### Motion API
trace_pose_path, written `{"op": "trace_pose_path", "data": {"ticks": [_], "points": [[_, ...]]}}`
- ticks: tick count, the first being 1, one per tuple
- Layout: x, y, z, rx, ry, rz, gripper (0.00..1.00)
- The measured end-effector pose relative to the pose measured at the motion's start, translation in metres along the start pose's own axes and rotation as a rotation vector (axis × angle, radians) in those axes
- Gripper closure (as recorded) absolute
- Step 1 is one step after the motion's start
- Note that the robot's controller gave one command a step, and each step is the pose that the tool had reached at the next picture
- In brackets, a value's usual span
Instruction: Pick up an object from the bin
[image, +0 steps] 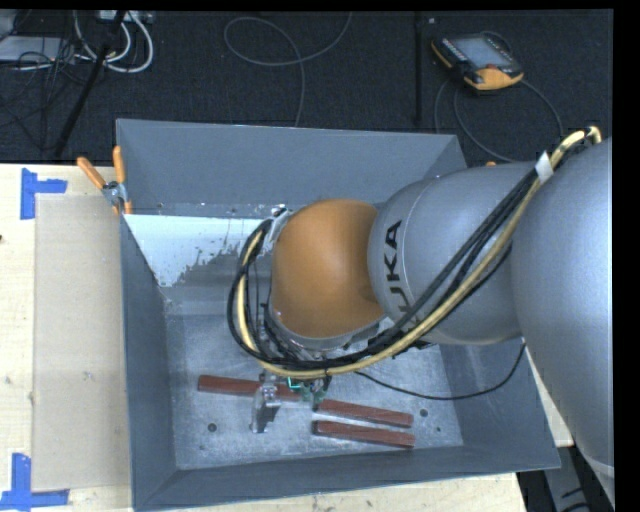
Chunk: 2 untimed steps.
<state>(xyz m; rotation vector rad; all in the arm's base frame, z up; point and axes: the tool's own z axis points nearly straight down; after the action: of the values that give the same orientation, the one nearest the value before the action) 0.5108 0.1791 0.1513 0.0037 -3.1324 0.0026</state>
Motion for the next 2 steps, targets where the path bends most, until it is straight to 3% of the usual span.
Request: {"op": "trace_pose_path", "data": {"ticks": [1,2], "points": [[-0.002,-0.001,-0.004,-0.001,-0.007,0.004,0.0],[-0.011,-0.042,0.075,-0.004,-0.016,0.028,1.0]]}}
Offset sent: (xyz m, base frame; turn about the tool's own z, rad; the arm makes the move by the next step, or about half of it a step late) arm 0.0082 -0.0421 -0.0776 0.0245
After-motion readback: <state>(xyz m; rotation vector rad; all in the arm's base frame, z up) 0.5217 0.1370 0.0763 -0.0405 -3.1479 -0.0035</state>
